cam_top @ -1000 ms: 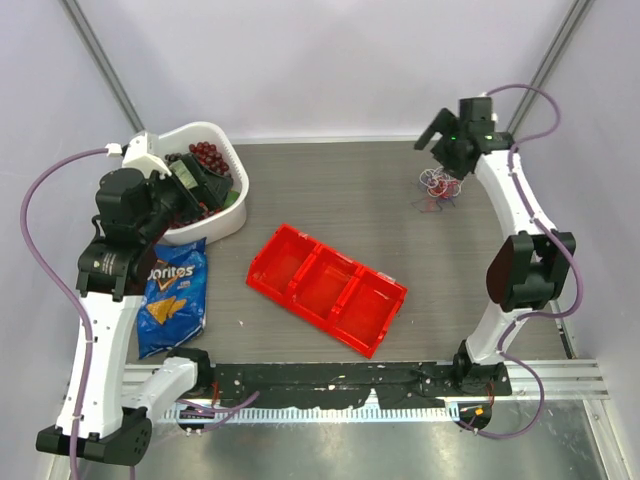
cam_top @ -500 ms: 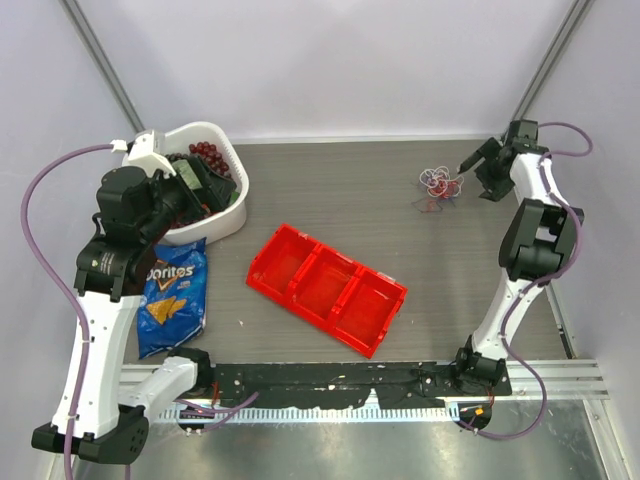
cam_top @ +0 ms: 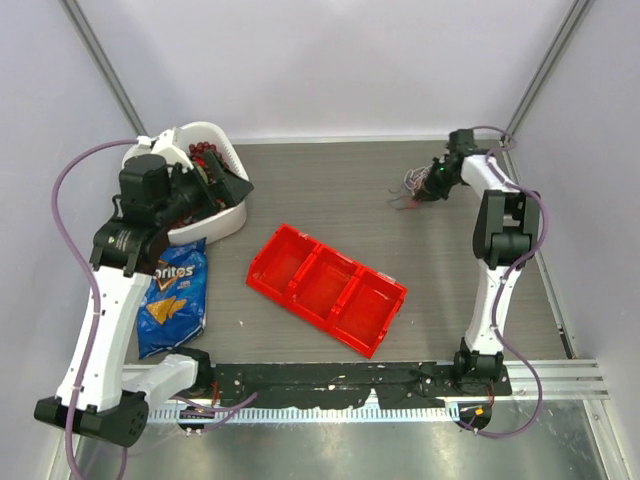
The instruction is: Untangle the cables
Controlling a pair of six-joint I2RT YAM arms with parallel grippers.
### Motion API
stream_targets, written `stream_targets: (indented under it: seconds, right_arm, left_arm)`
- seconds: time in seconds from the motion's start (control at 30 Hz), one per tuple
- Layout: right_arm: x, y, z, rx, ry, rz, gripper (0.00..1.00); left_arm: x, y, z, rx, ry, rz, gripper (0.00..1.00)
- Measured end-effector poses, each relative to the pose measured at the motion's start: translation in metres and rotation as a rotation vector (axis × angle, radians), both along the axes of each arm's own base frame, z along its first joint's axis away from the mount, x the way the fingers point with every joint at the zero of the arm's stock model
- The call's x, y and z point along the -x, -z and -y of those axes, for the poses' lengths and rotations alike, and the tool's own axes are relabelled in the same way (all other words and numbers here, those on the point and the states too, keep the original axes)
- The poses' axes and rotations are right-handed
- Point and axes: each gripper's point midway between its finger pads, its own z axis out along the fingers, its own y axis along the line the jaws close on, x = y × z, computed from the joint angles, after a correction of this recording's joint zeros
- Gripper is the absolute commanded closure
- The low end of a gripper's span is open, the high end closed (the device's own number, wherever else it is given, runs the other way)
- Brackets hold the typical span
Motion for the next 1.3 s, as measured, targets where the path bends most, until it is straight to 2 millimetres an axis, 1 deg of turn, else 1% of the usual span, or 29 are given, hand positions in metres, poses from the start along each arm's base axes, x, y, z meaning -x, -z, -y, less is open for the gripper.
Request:
stream_targets:
  seconds: [0.07, 0.13, 0.17, 0.23, 0.27, 0.3, 0.33, 0.37, 0.4, 0.47, 0.57, 0.63, 0.7, 0.73, 0.77, 0.83, 0.9, 0.97, 1.0, 1.07, 1.1, 1.2, 1.23, 1.3]
  right_arm:
    - [0.014, 0.002, -0.031, 0.009, -0.077, -0.006, 0.90]
    - [0.045, 0.001, -0.065, 0.014, -0.163, -0.033, 0.91]
    - [0.058, 0.000, -0.076, 0.016, -0.194, -0.043, 0.91]
    - [0.094, -0.006, -0.104, 0.007, -0.274, -0.053, 0.93]
    - [0.111, -0.010, -0.113, -0.003, -0.305, -0.058, 0.94]
    - [0.123, -0.015, -0.118, -0.012, -0.321, -0.059, 0.94]
    - [0.135, -0.021, -0.120, -0.023, -0.332, -0.054, 0.94]
    - [0.147, -0.031, -0.119, -0.036, -0.336, -0.040, 0.94]
    - [0.147, -0.033, -0.116, -0.037, -0.328, -0.036, 0.94]
    - [0.151, -0.045, -0.109, -0.042, -0.318, -0.004, 0.94]
    - [0.156, -0.053, -0.102, -0.037, -0.310, 0.024, 0.95]
    - [0.158, -0.054, -0.100, -0.035, -0.315, 0.027, 0.97]
    - [0.159, -0.054, -0.101, -0.038, -0.320, 0.028, 0.97]
    - [0.159, -0.054, -0.102, -0.040, -0.323, 0.029, 0.97]
    - [0.159, -0.055, -0.103, -0.043, -0.324, 0.029, 0.97]
    - [0.159, -0.058, -0.104, -0.049, -0.327, 0.035, 0.99]
    - [0.159, -0.062, -0.105, -0.057, -0.328, 0.042, 0.99]
    - [0.159, -0.067, -0.107, -0.065, -0.332, 0.054, 0.99]
    - [0.160, -0.070, -0.107, -0.069, -0.335, 0.059, 0.99]
    - [0.161, -0.075, -0.108, -0.076, -0.339, 0.073, 0.99]
    - [0.161, -0.079, -0.109, -0.080, -0.341, 0.082, 0.99]
    - [0.164, -0.088, -0.110, -0.088, -0.346, 0.108, 0.99]
    - [0.165, -0.091, -0.110, -0.091, -0.348, 0.117, 0.99]
    - [0.168, -0.095, -0.111, -0.097, -0.349, 0.127, 0.99]
  left_arm:
    - [-0.003, 0.009, 0.012, 0.019, 0.027, -0.044, 0.17]
    - [-0.006, 0.020, 0.027, 0.025, 0.066, -0.090, 0.18]
    - [-0.007, 0.025, 0.036, 0.027, 0.089, -0.112, 0.20]
    - [-0.007, 0.039, 0.058, 0.019, 0.143, -0.161, 0.24]
    - [-0.006, 0.048, 0.072, 0.011, 0.179, -0.189, 0.25]
    - [-0.005, 0.055, 0.082, 0.005, 0.204, -0.211, 0.26]
    - [-0.003, 0.064, 0.096, -0.005, 0.237, -0.235, 0.29]
    - [-0.003, 0.072, 0.108, -0.016, 0.263, -0.257, 0.31]
    - [-0.002, 0.082, 0.122, -0.030, 0.295, -0.280, 0.32]
    - [-0.002, 0.099, 0.143, -0.052, 0.339, -0.315, 0.34]
    - [-0.006, 0.123, 0.171, -0.095, 0.393, -0.351, 0.32]
    - [-0.012, 0.135, 0.186, -0.113, 0.420, -0.355, 0.27]
    - [-0.021, 0.146, 0.200, -0.121, 0.436, -0.358, 0.27]
    - [-0.027, 0.153, 0.206, -0.123, 0.440, -0.363, 0.30]
    - [-0.033, 0.161, 0.212, -0.126, 0.445, -0.370, 0.35]
    - [-0.044, 0.179, 0.223, -0.131, 0.451, -0.404, 0.42]
    - [-0.050, 0.193, 0.234, -0.121, 0.467, -0.440, 0.44]
    - [-0.053, 0.203, 0.245, -0.092, 0.482, -0.479, 0.39]
    - [-0.054, 0.205, 0.250, -0.069, 0.486, -0.494, 0.34]
    - [-0.053, 0.205, 0.259, -0.012, 0.492, -0.520, 0.32]
    - [-0.052, 0.201, 0.264, 0.026, 0.492, -0.531, 0.33]
    - [-0.057, 0.181, 0.281, 0.155, 0.488, -0.529, 0.42]
    - [-0.059, 0.175, 0.286, 0.196, 0.482, -0.529, 0.44]
    - [-0.062, 0.169, 0.292, 0.250, 0.471, -0.539, 0.46]
